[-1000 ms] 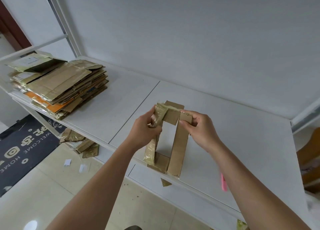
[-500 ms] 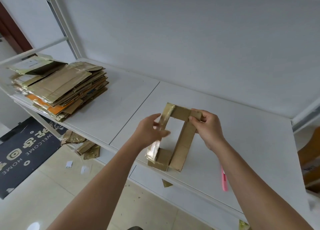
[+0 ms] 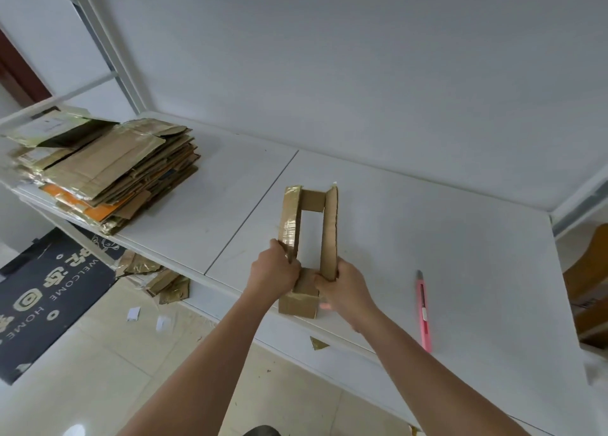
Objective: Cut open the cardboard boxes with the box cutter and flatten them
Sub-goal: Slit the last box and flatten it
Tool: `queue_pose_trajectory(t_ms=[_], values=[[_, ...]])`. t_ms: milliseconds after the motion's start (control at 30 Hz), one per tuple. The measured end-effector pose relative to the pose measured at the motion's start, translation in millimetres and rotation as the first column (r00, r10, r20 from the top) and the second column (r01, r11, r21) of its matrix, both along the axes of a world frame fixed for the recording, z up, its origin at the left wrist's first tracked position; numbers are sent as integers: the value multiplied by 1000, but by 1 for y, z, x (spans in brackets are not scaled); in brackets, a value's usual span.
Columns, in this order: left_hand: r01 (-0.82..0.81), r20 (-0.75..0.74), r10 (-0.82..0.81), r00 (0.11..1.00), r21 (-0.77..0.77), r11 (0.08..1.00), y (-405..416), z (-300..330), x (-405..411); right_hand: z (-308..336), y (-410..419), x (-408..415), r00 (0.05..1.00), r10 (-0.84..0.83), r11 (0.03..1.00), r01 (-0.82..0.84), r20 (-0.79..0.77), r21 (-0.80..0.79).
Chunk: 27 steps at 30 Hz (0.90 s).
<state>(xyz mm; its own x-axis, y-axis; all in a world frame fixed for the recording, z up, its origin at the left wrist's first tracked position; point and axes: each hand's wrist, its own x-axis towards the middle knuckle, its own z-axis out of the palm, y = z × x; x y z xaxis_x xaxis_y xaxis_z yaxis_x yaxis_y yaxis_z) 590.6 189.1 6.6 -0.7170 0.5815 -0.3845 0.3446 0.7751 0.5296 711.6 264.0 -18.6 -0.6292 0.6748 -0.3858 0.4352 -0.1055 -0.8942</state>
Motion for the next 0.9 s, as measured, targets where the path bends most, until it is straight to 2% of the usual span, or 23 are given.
queue_pose_trajectory(t_ms=[100, 200, 333, 500, 667, 733, 800, 900], values=[[-12, 220, -8, 975, 92, 996, -8, 8, -8, -5, 2, -1, 999, -1, 1000, 2, 53, -13], [-10, 445, -64, 893, 163, 987, -22, 17, -18, -10, 9, 0, 998, 3, 996, 2, 57, -84], [-140, 563, -21, 826, 242, 960, -34, 19, -23, -4, 19, -4, 1000, 15, 992, -15, -1, -128], [-298, 573, 14, 819, 404, 865, -22, 17, -7, 8, 25, -15, 949, -293, 956, 294, -120, -14], [-222, 532, -95, 841, 501, 837, 1, 20, 20, 13, 24, -22, 827, -535, 843, 537, -172, -38], [-208, 544, -115, 831, 497, 842, 5, 18, 24, 14, 29, -15, 822, -549, 832, 554, -149, -10], [-240, 545, -78, 835, 489, 839, 6, 13, 25, 14, 35, -7, 861, -490, 869, 495, -137, 1], [-464, 520, 170, 837, 511, 723, 9, 6, 23, 15, 38, 5, 925, -332, 938, 345, -184, 45]])
